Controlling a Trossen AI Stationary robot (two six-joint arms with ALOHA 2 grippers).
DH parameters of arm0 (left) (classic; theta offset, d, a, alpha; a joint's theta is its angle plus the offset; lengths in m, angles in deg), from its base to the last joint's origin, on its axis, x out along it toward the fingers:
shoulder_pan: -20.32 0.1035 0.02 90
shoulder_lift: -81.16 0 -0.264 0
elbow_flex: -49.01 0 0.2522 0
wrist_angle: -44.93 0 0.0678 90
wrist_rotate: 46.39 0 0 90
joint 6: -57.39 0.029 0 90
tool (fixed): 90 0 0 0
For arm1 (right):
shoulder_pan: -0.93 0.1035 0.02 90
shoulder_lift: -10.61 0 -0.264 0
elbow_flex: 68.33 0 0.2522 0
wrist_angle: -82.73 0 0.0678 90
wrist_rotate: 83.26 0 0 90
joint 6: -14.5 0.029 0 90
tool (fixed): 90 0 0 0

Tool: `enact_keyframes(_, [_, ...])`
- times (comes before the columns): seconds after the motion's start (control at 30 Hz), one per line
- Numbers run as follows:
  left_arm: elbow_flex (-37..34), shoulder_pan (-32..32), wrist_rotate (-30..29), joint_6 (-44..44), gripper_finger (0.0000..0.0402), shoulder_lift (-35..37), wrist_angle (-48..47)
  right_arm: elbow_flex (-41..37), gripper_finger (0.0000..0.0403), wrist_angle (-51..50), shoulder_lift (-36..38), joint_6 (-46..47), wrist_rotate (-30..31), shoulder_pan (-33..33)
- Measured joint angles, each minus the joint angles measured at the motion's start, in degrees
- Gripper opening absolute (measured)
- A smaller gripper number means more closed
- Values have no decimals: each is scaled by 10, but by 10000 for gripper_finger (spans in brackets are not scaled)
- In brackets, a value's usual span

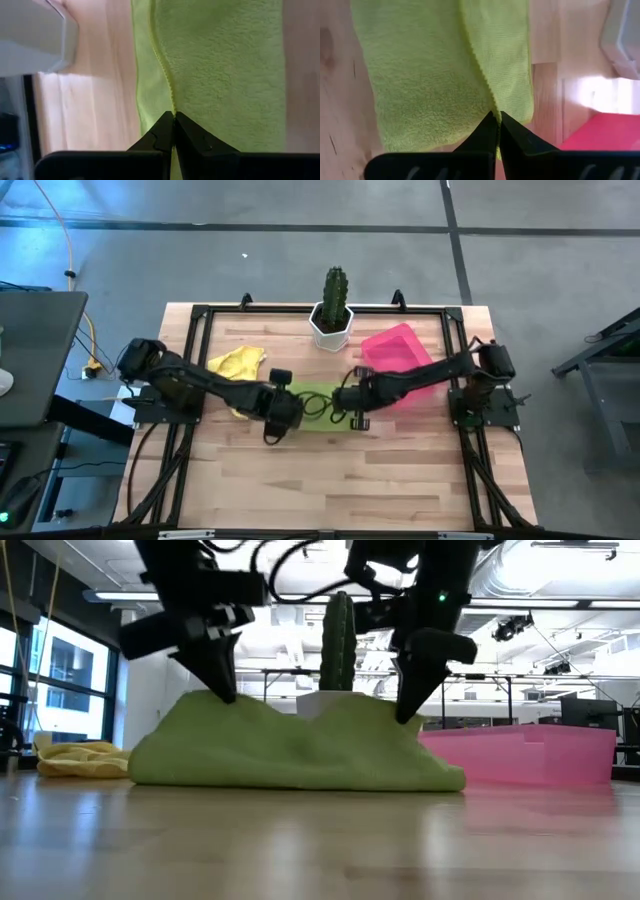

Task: Roll microfiber towels into tight, uniform cylinder then place into a basket
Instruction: Fold the green towel

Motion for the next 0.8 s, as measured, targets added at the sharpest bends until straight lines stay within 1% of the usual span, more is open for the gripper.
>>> enact_keyframes(0.07, [-2,15,10,11,7,0,4,0,0,-1,0,-18,-19,-15])
enact_keyframes(0.23, [-29,48,10,43,7,0,44,0,0,0,0,-51,-25,-45])
enact_keyframes(0.3, [-31,60,17,50,7,0,50,0,0,1,0,-52,-39,-57])
enact_keyframes(0.43, [-32,74,21,50,7,0,57,0,0,2,0,-51,-81,-79])
enact_keyframes(0.53, [-32,82,18,48,7,0,58,0,1,3,0,-51,-95,-88])
enact_keyframes(0.7, [-32,90,55,26,7,0,58,0,0,8,-6,-53,-106,-96])
enact_keyframes(0.8, [-32,90,55,20,7,0,58,-1,0,12,-12,-61,-117,-100])
